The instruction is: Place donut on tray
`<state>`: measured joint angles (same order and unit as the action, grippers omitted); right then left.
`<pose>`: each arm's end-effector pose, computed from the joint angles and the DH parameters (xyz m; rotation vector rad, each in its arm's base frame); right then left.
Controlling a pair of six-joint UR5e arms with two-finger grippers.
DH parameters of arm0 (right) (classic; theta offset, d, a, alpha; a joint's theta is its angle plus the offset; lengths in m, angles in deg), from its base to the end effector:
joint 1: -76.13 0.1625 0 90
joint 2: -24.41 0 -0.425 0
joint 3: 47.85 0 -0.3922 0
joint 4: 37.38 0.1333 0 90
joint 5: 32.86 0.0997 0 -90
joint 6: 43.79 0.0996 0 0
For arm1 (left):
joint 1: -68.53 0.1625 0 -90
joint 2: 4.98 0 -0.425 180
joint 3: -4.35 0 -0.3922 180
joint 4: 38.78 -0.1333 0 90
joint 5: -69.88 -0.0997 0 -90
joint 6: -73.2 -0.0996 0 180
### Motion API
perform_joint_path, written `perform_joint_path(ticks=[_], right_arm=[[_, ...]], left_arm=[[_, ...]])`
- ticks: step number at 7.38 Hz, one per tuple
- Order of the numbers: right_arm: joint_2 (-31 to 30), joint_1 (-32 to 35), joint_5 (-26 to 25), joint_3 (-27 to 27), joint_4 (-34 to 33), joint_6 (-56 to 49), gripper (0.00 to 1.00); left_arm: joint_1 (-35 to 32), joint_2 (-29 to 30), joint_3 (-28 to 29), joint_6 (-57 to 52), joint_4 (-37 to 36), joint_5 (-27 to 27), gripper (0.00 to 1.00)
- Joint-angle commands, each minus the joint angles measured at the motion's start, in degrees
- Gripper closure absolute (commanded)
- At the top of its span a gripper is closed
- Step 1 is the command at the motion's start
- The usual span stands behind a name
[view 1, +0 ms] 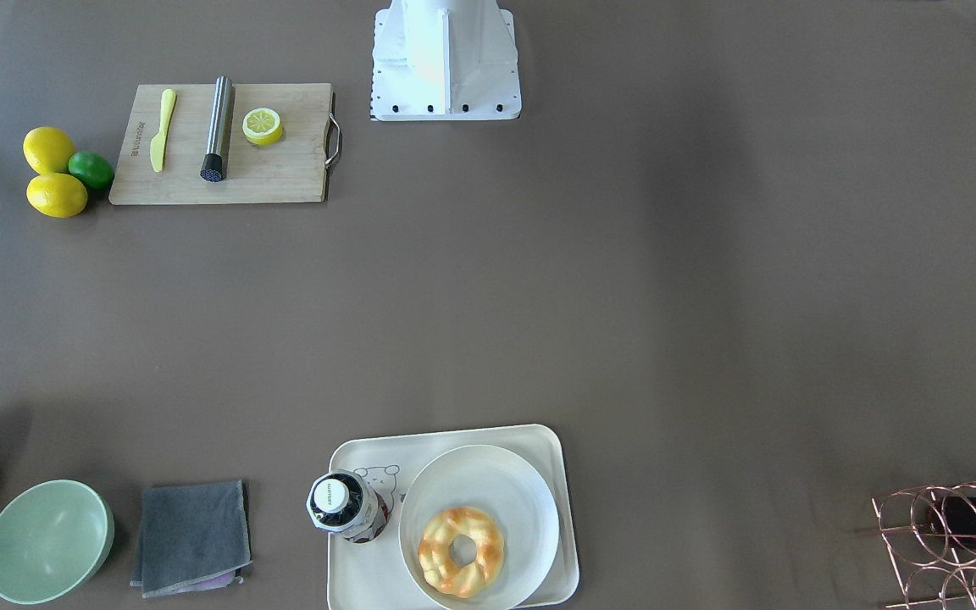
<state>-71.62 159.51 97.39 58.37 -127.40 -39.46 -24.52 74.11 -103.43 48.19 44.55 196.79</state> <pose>0.0163 -0.4579 0.5730 0.1025 -0.7139 -0.1006 -0.0951 -0.4044 0.6122 0.1604 0.6279 0.3710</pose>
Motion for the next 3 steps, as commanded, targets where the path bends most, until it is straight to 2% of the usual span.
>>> perform_joint_path(ticks=[1, 3], right_arm=[[-0.2, 0.03, 0.18, 0.04, 0.2, 0.06, 0.0], [-0.38, 0.03, 1.05, 0.21, 0.38, 0.14, 0.0]], left_arm=[[-0.2, -0.17, -1.12, 0.05, 1.65, 0.09, 0.03], [-0.2, -0.51, -1.13, -0.04, 4.99, 0.01, 0.03]])
